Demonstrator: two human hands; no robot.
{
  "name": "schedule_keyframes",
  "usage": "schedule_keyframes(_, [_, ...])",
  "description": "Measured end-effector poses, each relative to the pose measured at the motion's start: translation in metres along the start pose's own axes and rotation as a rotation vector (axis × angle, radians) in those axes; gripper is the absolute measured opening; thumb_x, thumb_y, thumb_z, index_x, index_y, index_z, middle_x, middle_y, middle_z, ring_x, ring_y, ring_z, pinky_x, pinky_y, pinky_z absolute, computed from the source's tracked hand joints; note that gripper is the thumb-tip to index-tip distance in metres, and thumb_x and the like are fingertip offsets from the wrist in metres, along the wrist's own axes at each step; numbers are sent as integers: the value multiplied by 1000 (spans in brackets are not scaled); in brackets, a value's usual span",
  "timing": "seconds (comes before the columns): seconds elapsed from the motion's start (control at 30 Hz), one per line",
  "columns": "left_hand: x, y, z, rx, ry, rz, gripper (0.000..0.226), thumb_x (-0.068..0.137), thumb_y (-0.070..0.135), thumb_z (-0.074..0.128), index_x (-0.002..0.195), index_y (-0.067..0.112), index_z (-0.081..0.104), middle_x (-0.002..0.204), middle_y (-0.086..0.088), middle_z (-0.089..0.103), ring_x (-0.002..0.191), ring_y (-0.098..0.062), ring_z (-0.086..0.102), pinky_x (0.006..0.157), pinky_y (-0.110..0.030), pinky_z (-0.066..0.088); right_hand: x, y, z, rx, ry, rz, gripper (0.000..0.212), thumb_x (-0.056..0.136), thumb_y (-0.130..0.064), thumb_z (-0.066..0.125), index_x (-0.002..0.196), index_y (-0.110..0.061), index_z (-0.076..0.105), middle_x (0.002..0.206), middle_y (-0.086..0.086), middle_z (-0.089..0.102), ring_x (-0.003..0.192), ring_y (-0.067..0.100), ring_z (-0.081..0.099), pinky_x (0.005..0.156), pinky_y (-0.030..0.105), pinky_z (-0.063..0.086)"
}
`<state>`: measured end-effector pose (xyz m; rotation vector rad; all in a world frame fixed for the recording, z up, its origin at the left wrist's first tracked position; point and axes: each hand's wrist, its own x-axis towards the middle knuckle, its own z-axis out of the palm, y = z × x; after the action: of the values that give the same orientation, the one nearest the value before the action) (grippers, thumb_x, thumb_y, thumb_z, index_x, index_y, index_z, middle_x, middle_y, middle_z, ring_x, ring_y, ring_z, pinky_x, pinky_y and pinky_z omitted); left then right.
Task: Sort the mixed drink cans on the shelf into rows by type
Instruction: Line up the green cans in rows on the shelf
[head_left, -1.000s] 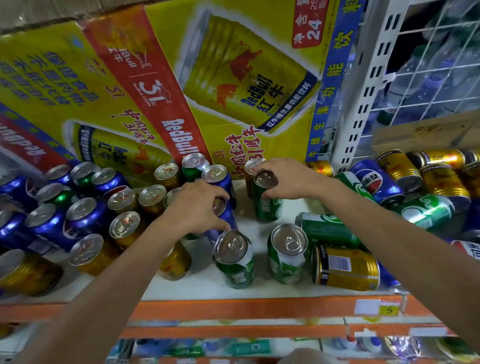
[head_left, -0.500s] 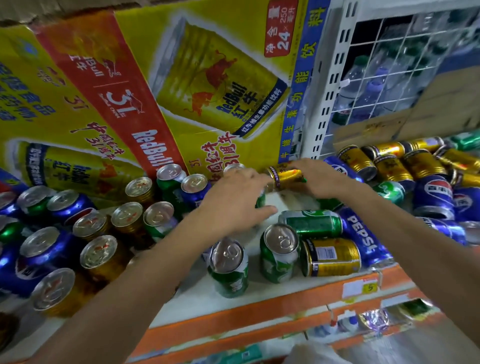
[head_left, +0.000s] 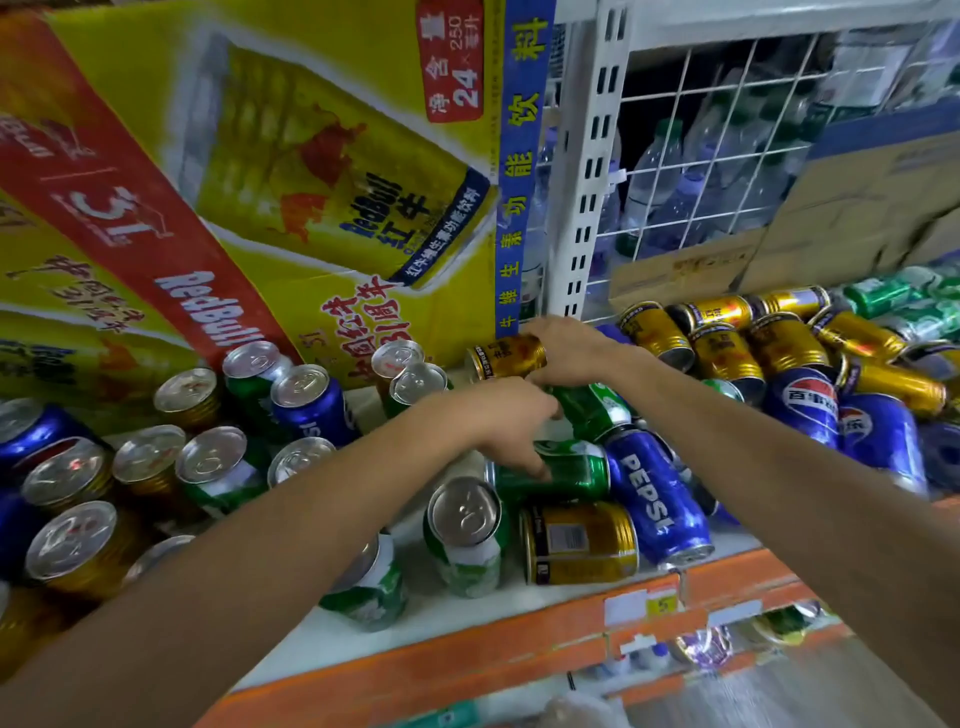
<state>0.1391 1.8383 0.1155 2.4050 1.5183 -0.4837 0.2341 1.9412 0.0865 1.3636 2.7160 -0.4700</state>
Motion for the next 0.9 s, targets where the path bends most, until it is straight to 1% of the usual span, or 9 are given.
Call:
schedule_keyframes(0.07, [15,5,1,31,-60,-6,76,82,52,65,140,11,40,124,-10,56,110,-26,54,90,-34,47,13,8,5,21,-3,-12,54,75,-31,72,121,-12,51,118,14,52,110,30,52,91,36,43])
schedule_keyframes(0.17, [33,16,3,-18,-138,-27,77,84,52,63,143,11,37,119,-9,59,103,-25,56,75,-28,43,23,16,14,-10,8,-29,60,77,-23,70,128,-11,43,126,15,40,112,34,49,93,39,44])
schedule_keyframes(0.27, [45,28,8,-55,-204,-106,71,83,51,65,135,7,44,115,-9,59,93,-23,57,62,-26,43,26,20,24,-23,21,-29,72,78,-16,70,138,-10,31,135,15,27,116,38,47,95,45,44])
schedule_keyframes(0.37, [52,33,7,-73,-256,-145,69,79,51,69,126,5,50,109,-9,60,83,-20,55,49,-22,37,28,20,31,-53,63,-5,72,78,-11,69,137,-9,29,135,14,26,117,39,46,91,46,44])
schedule_keyframes(0.47, [50,34,7,-76,-238,-144,71,74,52,73,123,5,52,99,-6,61,80,-19,58,54,-24,44,29,17,35,-84,136,-7,65,80,-4,65,134,-8,29,134,15,33,124,37,42,92,45,44])
schedule_keyframes(0.57, [38,33,4,-113,-133,-142,68,74,46,76,120,7,46,87,-1,49,78,-16,50,56,-25,40,30,17,28,-93,100,-58,57,83,-6,64,130,-7,32,130,16,43,122,37,45,96,45,41])
schedule_keyframes(0.63, [26,28,-3,-139,-59,-142,68,75,42,76,121,10,38,93,1,39,89,-17,44,67,-26,35,31,18,20,-101,87,-89,56,81,-12,68,125,-7,35,125,16,47,117,38,49,90,46,44])
schedule_keyframes(0.73, [4,15,-9,-188,20,-165,75,75,37,76,133,21,32,103,4,35,94,-13,39,68,-23,29,32,13,13,-84,84,-83,60,76,-20,71,123,-8,37,119,16,49,110,38,53,86,44,46])
schedule_keyframes(0.9, [-21,1,-5,-187,72,-253,74,69,42,79,128,31,37,120,3,47,109,-16,46,88,-32,43,31,3,9,-78,131,-30,58,76,-24,71,124,-8,43,119,15,50,108,37,55,84,41,48])
